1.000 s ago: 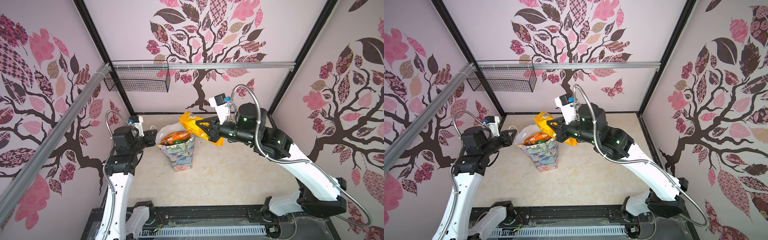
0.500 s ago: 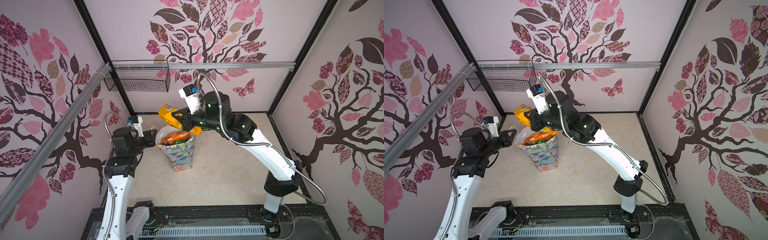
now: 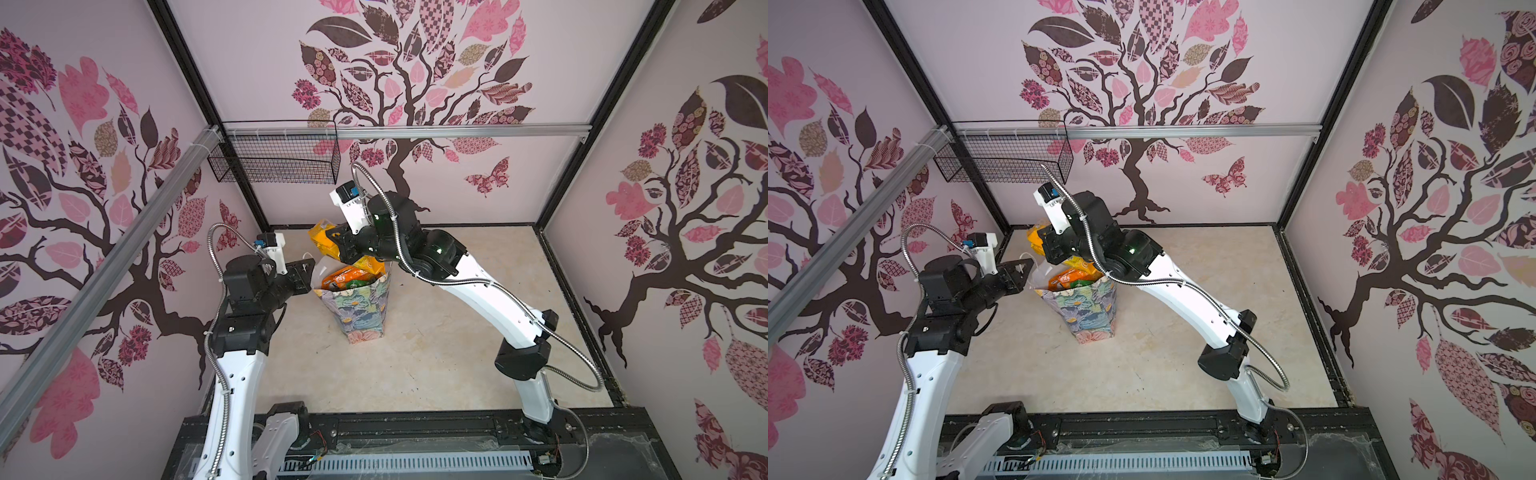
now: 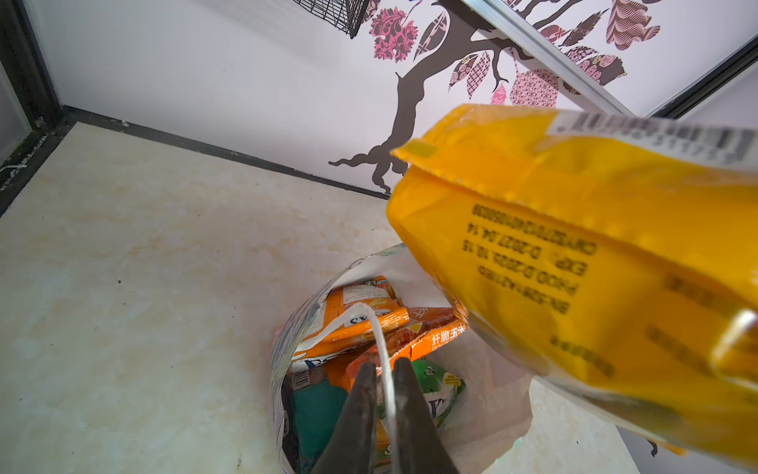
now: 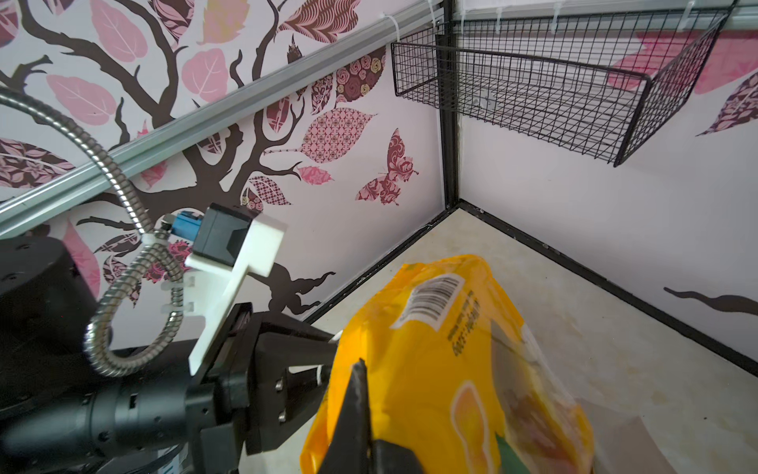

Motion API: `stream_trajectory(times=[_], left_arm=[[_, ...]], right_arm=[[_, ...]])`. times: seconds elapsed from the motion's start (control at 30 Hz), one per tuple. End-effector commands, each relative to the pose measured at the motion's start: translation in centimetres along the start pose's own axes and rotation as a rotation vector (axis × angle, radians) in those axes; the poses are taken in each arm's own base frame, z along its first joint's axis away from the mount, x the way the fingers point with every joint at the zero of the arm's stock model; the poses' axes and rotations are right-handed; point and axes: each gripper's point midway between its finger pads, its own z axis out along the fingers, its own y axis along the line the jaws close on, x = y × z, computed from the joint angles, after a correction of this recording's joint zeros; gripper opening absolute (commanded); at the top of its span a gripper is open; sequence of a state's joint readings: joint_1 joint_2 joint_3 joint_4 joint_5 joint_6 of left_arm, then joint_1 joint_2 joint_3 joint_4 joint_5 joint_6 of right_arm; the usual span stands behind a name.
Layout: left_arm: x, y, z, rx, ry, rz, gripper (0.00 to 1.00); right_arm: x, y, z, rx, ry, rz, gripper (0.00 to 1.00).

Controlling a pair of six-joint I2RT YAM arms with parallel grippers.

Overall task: Place the snacks into the paper bag
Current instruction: 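Lift the yellow candy bag with the right gripper toward the paper bag, then lower the yellow candy bag into the paper bag opening with the right gripper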

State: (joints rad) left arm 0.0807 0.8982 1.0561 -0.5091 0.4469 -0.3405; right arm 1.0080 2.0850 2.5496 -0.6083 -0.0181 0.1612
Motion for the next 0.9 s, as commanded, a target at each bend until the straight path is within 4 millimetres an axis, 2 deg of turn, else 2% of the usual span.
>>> stream_trajectory(times=[0.0,0.13,0.23,0.47,0.7,0.87], left_arm=[[0.3,0.3,0.3,0.006,-0.005,-0.002,0.14],[0.3,0.2,0.3,0.010,-0.005,-0.002,0.13],[0.3,0.2,0.3,0.009,-0.006,0.000,0.14],[0.1,0.3,0.1,0.001,-0.012,0.005,0.13],[0.0,0.4,0.0,-0.011,-0.016,0.007,0.14],[0.1,0.6,0.2,-0.017,-0.010,0.005,0.14]], right_arm=[[-5.4,-0.3,-1.3,0.003,-0.186,-0.050,0.00],[-5.0,-2.1,-0.4,0.026,-0.176,-0.076,0.00],[-4.2,-2.6,0.2,0.054,-0.154,-0.128,0.00],[-0.2,-3.5,1.0,0.076,-0.010,-0.235,0.00],[4.1,-2.9,1.2,0.001,0.123,-0.269,0.00],[5.9,-2.9,1.5,-0.018,0.176,-0.281,0.00]])
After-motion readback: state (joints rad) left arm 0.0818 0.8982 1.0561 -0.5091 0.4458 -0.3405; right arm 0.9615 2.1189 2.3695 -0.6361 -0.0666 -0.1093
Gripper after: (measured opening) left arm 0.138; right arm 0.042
